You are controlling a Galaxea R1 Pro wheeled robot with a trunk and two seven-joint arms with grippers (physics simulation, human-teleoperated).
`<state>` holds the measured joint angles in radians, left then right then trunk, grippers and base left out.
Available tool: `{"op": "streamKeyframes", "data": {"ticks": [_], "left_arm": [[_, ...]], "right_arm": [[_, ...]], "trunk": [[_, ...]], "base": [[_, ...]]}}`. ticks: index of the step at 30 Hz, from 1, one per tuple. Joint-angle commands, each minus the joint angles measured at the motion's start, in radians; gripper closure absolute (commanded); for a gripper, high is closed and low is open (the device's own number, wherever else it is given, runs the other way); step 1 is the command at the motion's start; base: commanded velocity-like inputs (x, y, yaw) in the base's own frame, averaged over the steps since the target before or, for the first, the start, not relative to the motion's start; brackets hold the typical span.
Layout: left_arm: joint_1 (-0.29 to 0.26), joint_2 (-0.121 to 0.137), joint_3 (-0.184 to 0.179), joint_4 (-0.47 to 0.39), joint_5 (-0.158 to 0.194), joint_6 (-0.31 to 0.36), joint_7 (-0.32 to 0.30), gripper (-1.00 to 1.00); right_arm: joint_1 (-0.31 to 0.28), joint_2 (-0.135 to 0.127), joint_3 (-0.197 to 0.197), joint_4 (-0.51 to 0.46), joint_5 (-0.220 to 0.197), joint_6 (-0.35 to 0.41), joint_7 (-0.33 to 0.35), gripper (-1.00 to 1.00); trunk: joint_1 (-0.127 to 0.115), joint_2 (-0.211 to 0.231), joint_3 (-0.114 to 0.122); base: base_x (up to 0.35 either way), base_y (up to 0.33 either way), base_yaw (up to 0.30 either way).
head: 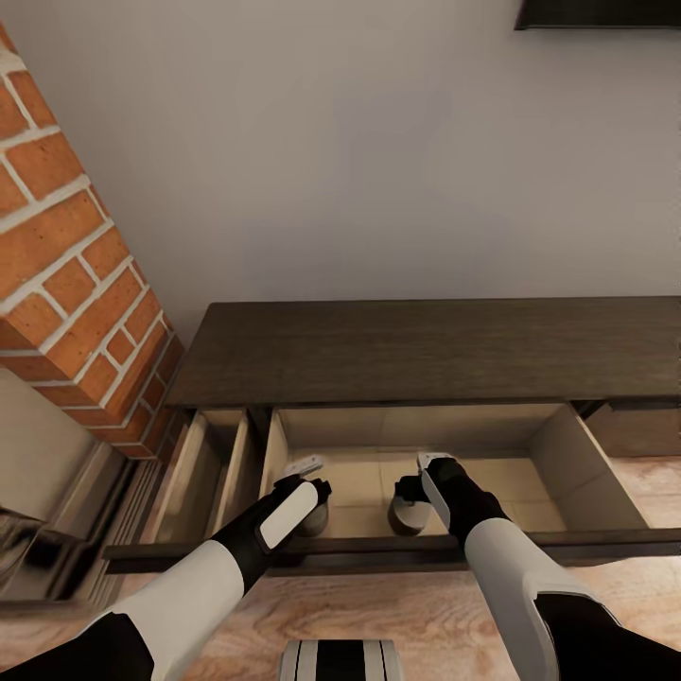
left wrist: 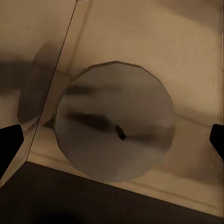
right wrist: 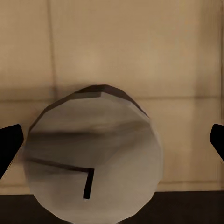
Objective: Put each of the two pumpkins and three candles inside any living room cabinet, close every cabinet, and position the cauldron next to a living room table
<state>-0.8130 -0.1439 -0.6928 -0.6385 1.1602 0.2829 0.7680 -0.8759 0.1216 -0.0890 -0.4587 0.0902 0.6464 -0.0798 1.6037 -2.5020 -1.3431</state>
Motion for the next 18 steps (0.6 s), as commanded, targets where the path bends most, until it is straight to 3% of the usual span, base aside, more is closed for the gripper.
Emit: {"op": "streamKeyframes", "data": {"ticks": [1,8,13,18], "left_arm": [[0.0,0.0,0.0,0.0,0.001,0.0,0.0,-1.0],[0.0,0.0,0.001,-0.001,0.004,0.002,0.001,-1.0],[0.0,0.0,0.002,-0.001,0.006,0.002,0.001,-1.0],[-0.001,0.001,0.002,-0.001,0.009,0.002,0.001,-1.0]], "right_arm": [[0.0,0.0,0.0,0.0,0.0,0.0,0.0,-1.0],[0.0,0.0,0.0,0.0,0.0,0.0,0.0,-1.0],[0.0,0.0,0.0,0.0,0.0,-0.001,0.0,-1.0],[0.0,0.0,0.0,0.001,0.0,-0.001,0.0,-1.0]], "trunk": [[0.0,0.0,0.004],[-0.004,0.002,0.031],[-0.022,0.035,0.047],[-0.041,0.07,0.063]], "base": [[0.0,0.0,0.0],[0.0,0.0,0.0],[-0.011,0.0,0.0],[-0.256,0.0,0.0]]}}
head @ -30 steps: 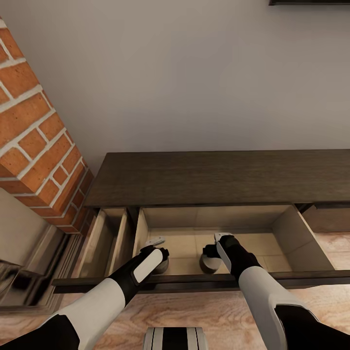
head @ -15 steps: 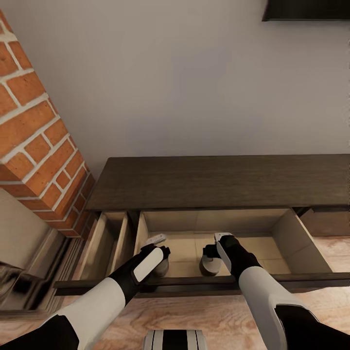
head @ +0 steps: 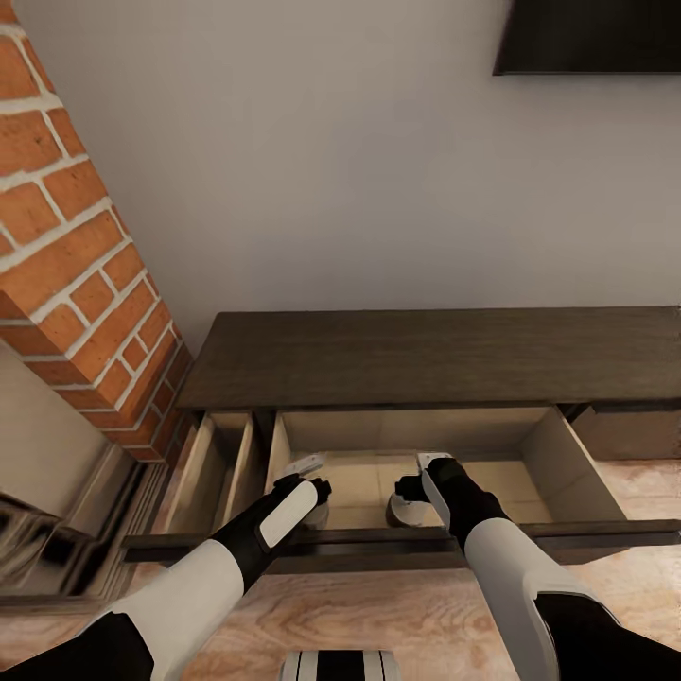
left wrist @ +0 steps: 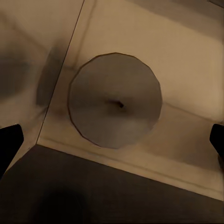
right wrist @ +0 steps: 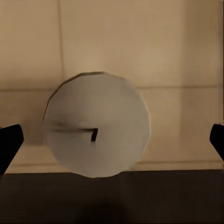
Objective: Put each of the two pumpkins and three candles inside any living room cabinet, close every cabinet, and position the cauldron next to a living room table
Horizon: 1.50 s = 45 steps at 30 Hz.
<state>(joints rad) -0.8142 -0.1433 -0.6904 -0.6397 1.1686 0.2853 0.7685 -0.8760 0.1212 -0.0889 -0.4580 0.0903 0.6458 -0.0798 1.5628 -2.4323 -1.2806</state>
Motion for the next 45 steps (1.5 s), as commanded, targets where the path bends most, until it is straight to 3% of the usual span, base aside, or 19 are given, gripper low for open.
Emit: {"op": "streamKeyframes", "data": {"ticks": [1,7,12,20,23,27,31,33,35,36,39,42,45], "left_arm": [[0.0,0.0,0.0,-0.001,0.0,0.0,0.0,-1.0],[0.0,0.013,0.0,-0.068,0.0,0.0,0.0,-1.0],[0.001,0.028,0.0,-0.107,-0.005,-0.003,-0.001,-1.0],[0.001,0.036,0.0,-0.119,0.0,-0.002,-0.003,-1.0],[0.001,0.039,-0.001,-0.132,0.001,0.001,-0.003,-1.0],[0.001,0.072,-0.003,-0.191,0.003,0.027,-0.004,-1.0],[0.004,0.085,-0.004,-0.22,0.005,0.035,-0.005,-1.0],[0.004,0.087,-0.004,-0.226,0.004,0.035,-0.005,-1.0],[0.008,0.09,-0.004,-0.248,0.004,0.034,-0.006,-1.0],[0.019,0.097,-0.005,-0.278,0.004,0.034,-0.007,-1.0],[0.035,0.115,-0.006,-0.34,0.003,0.034,-0.007,-1.0],[0.053,0.147,-0.008,-0.408,0.003,0.034,-0.009,-1.0],[0.075,0.163,-0.012,-0.481,0.003,0.035,-0.009,-1.0]], "right_arm": [[0.0,0.0,0.0,0.0,0.0,0.0,0.0,-1.0],[0.0,0.0,-0.001,-0.001,0.001,-0.004,0.013,-1.0],[0.0,-0.001,0.0,-0.003,0.003,-0.01,0.152,-1.0],[0.0,-0.005,0.0,-0.004,0.001,-0.005,0.202,-1.0],[-0.001,-0.025,-0.004,-0.011,0.0,-0.003,0.216,-1.0],[-0.001,-0.039,-0.006,-0.034,0.002,-0.002,0.308,-1.0],[-0.001,-0.046,-0.006,-0.039,0.003,-0.003,0.335,-1.0],[-0.001,-0.065,-0.006,-0.05,0.001,-0.003,0.346,-1.0],[-0.001,-0.081,-0.006,-0.068,-0.001,-0.003,0.411,-1.0],[-0.001,-0.094,-0.006,-0.074,-0.001,-0.003,0.488,-1.0],[-0.001,-0.118,-0.005,-0.078,0.0,-0.002,0.604,-1.0],[-0.001,-0.144,-0.006,-0.081,-0.001,-0.002,0.663,-1.0],[-0.001,-0.16,-0.006,-0.082,-0.001,-0.003,0.711,-1.0]], "trunk": [[-0.004,0.007,0.003],[-0.027,0.049,0.022],[-0.046,0.084,0.038],[-0.077,0.14,0.063],[-0.088,0.161,0.072],[-0.104,0.189,0.085],[-0.119,0.217,0.097],[-0.127,0.231,0.103],[-0.134,0.245,0.11],[-0.138,0.252,0.113],[-0.15,0.273,0.122],[-0.161,0.294,0.132],[-0.173,0.315,0.141]], "base": [[-0.146,0.0,0.0],[-0.029,0.0,0.0],[-0.001,0.0,0.0],[-0.01,0.0,0.0],[-0.237,0.0,0.0],[-0.313,0.0,0.0],[-0.328,0.0,0.0],[-0.195,0.0,0.0],[-0.064,0.0,0.0],[-0.026,0.0,0.0],[-0.014,0.0,0.0],[-0.004,0.0,0.0],[0.0,0.0,0.0]]}}
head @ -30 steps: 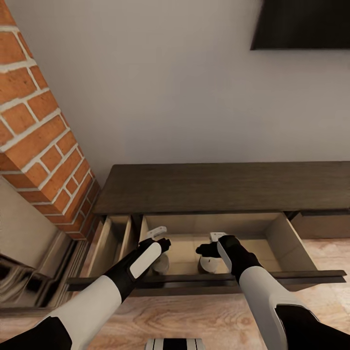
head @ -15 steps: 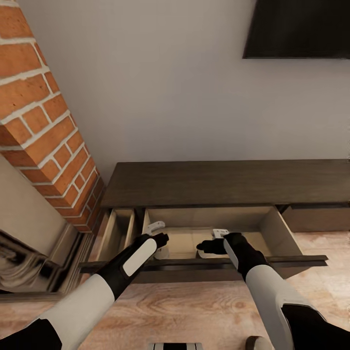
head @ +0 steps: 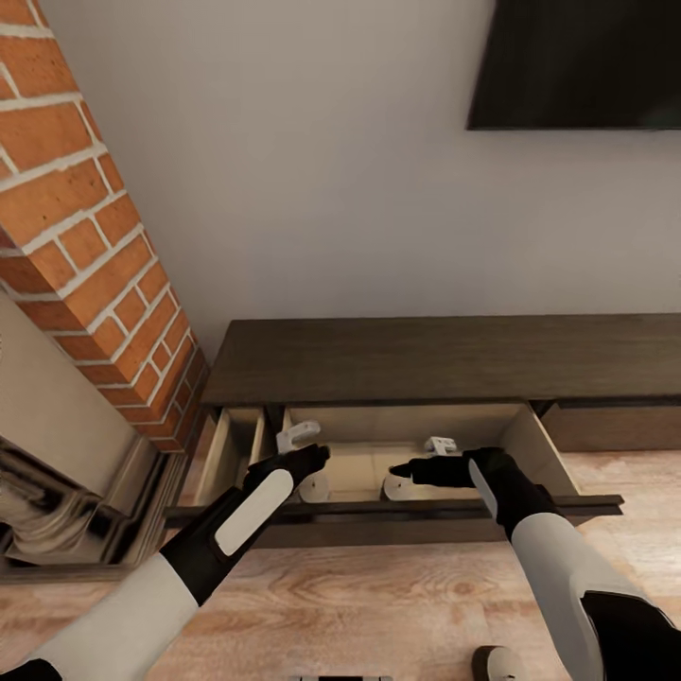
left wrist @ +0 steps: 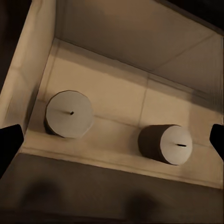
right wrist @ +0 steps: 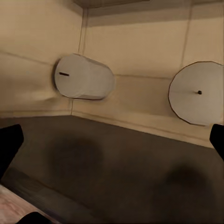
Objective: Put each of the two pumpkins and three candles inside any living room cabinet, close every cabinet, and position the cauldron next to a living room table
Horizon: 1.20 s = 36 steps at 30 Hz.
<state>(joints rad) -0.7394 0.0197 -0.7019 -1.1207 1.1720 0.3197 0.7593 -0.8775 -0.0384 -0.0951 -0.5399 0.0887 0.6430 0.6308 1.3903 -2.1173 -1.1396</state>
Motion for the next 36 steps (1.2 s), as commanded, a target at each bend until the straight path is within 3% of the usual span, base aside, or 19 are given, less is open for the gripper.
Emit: {"op": "streamKeyframes", "data": {"ticks": [1,15,24,27,29,31,32,33,36], "left_arm": [[0.001,0.0,0.0,-0.003,0.0,0.0,0.0,-1.0],[0.005,0.002,-0.001,-0.007,-0.002,0.027,0.0,-1.0],[0.005,-0.014,-0.014,-0.003,-0.002,0.033,0.005,-1.0],[0.005,-0.026,-0.052,0.002,-0.001,0.069,0.007,-1.0],[0.02,-0.035,-0.102,0.005,0.003,0.11,0.008,-1.0],[0.037,-0.036,-0.121,0.006,0.032,0.116,0.008,-1.0],[0.047,-0.036,-0.13,0.007,0.072,0.118,0.008,-1.0],[0.062,-0.036,-0.212,0.071,0.153,0.119,0.008,-1.0],[0.064,-0.049,-0.246,0.147,0.162,0.116,0.007,-1.0]], "right_arm": [[0.0,0.0,0.0,0.0,0.0,0.0,0.005,-1.0],[0.0,-0.032,-0.001,-0.002,0.001,0.001,0.027,-1.0],[0.0,-0.024,0.009,0.001,0.006,0.009,0.026,-1.0],[0.0,-0.024,0.018,0.0,0.011,0.073,0.025,-1.0],[0.0,-0.03,0.072,0.001,0.027,0.132,0.025,-1.0],[0.002,-0.032,0.113,0.005,0.038,0.142,0.025,-1.0],[0.004,-0.034,0.141,0.008,0.048,0.148,0.025,-1.0],[0.01,-0.052,0.18,0.015,0.129,0.153,0.021,-1.0],[0.017,-0.053,0.184,0.025,0.2,0.147,0.013,-1.0]], "trunk": [[-0.004,0.007,0.003],[-0.058,0.105,0.047],[-0.058,0.105,0.047],[-0.058,0.105,0.047],[-0.058,0.105,0.047],[-0.058,0.105,0.047],[-0.058,0.105,0.047],[-0.058,0.105,0.047],[-0.058,0.105,0.047]], "base": [[0.0,0.0,0.0],[-0.288,0.0,0.0],[-0.103,0.0,0.0],[-0.002,0.0,0.0],[0.0,0.0,0.0],[0.0,0.0,0.0],[0.0,0.0,0.0],[0.0,0.0,0.0],[0.0,0.0,0.0]]}}
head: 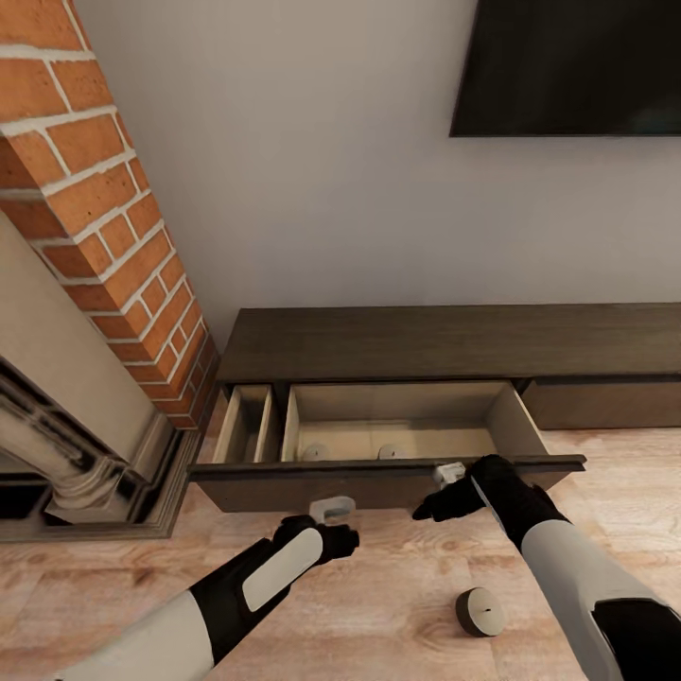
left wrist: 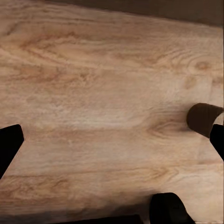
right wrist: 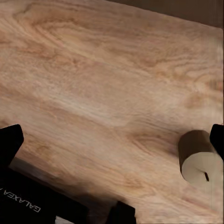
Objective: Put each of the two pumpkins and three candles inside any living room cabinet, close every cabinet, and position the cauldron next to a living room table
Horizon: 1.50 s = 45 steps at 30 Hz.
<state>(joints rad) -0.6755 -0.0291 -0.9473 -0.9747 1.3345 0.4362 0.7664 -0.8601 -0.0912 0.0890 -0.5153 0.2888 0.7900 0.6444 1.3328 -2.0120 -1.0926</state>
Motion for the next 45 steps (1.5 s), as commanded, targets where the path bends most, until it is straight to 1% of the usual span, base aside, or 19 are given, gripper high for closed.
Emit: {"op": "streamKeyframes", "data": {"ticks": [1,3,4,5,8,11,12,13,15,19,25,27,29,31,32,35,39,43,45], "left_arm": [[0.0,-0.015,-0.01,0.068,0.002,-0.004,-0.003,-1.0],[0.0,-0.024,-0.012,0.09,0.001,-0.004,-0.003,-1.0],[0.0,-0.028,-0.013,0.1,0.0,-0.005,-0.003,-1.0],[0.0,-0.032,-0.013,0.111,-0.001,-0.008,-0.002,-1.0],[0.0,-0.032,-0.013,0.113,-0.002,-0.01,0.0,-1.0],[0.001,-0.033,-0.013,0.124,-0.003,-0.011,0.0,-1.0],[0.001,-0.033,-0.013,0.134,-0.004,-0.012,0.0,-1.0],[0.001,-0.041,-0.013,0.163,-0.005,-0.014,-0.001,-1.0],[0.001,-0.042,-0.013,0.167,-0.004,-0.015,-0.004,-1.0],[0.001,-0.043,-0.012,0.159,-0.002,-0.016,-0.007,-1.0],[0.001,-0.044,-0.004,0.164,0.008,-0.017,-0.008,-1.0],[0.001,-0.043,0.004,0.16,0.009,-0.016,-0.01,-1.0],[0.0,-0.043,0.033,0.153,0.011,-0.008,-0.027,-1.0],[-0.001,-0.043,0.074,0.136,0.017,0.001,-0.069,-1.0],[-0.001,-0.043,0.102,0.111,0.028,0.025,-0.114,-1.0],[-0.001,-0.045,0.137,0.05,0.051,0.111,-0.204,-1.0],[-0.002,-0.051,0.197,-0.044,0.06,0.15,-0.315,-1.0],[-0.002,-0.097,0.217,-0.128,0.06,0.134,-0.351,-1.0],[-0.001,-0.105,0.219,-0.159,0.06,0.116,-0.354,-1.0]], "right_arm": [[0.026,0.002,0.001,0.014,0.05,-0.005,-0.035,-1.0],[0.04,0.007,0.0,0.015,0.058,-0.012,-0.094,-1.0],[0.05,0.009,-0.001,0.016,0.058,-0.024,-0.152,-1.0],[0.078,0.013,-0.004,0.02,0.054,-0.086,-0.314,-1.0],[0.093,0.015,-0.009,0.057,0.052,-0.142,-0.416,-1.0],[0.097,0.016,-0.036,0.105,0.049,-0.188,-0.483,-1.0],[0.097,0.016,-0.051,0.117,0.048,-0.203,-0.504,-1.0],[0.098,0.015,-0.108,0.16,0.047,-0.243,-0.571,-1.0],[0.098,0.014,-0.123,0.186,0.047,-0.254,-0.583,-1.0],[0.098,0.012,-0.131,0.203,0.046,-0.285,-0.585,-1.0],[0.098,0.01,-0.139,0.23,0.046,-0.296,-0.58,-1.0],[0.098,0.01,-0.139,0.232,0.046,-0.296,-0.58,-1.0],[0.098,0.011,-0.14,0.244,0.046,-0.296,-0.58,-1.0],[0.098,0.011,-0.14,0.259,0.046,-0.297,-0.581,-1.0],[0.098,0.011,-0.14,0.265,0.046,-0.297,-0.581,-1.0],[0.098,0.011,-0.14,0.268,0.046,-0.298,-0.58,-1.0],[0.099,0.012,-0.14,0.268,0.046,-0.298,-0.58,-1.0],[0.098,0.013,-0.14,0.268,0.046,-0.298,-0.58,-1.0],[0.098,0.013,-0.14,0.268,0.046,-0.298,-0.58,-1.0]], "trunk": [[0.0,0.0,0.0],[0.0,0.0,0.0],[0.0,0.0,0.0],[0.0,0.0,0.0],[0.0,0.0,0.0],[0.0,0.0,0.0],[0.0,0.0,0.0],[0.0,0.0,0.0],[0.0,0.0,0.0],[0.0,0.0,0.0],[0.023,-0.042,-0.019],[0.031,-0.056,-0.025],[0.038,-0.07,-0.031],[0.046,-0.084,-0.038],[0.05,-0.091,-0.041],[0.061,-0.112,-0.05],[0.077,-0.14,-0.063],[0.092,-0.168,-0.075],[0.1,-0.182,-0.081]], "base": [[0.0,0.0,0.0],[0.0,0.0,0.0],[0.0,0.0,0.0],[0.0,0.0,0.0],[0.0,0.0,0.0],[0.0,0.0,0.0],[0.0,0.0,0.0],[0.0,0.0,0.0],[0.0,0.0,0.0],[0.0,0.0,0.0],[0.0,0.0,0.0],[0.0,0.0,0.0],[0.0,0.0,0.0],[0.0,0.0,0.0],[0.0,0.0,0.0],[0.0,0.0,0.0],[0.0,0.0,0.0],[0.0,0.0,0.0],[0.0,0.0,0.0]]}}
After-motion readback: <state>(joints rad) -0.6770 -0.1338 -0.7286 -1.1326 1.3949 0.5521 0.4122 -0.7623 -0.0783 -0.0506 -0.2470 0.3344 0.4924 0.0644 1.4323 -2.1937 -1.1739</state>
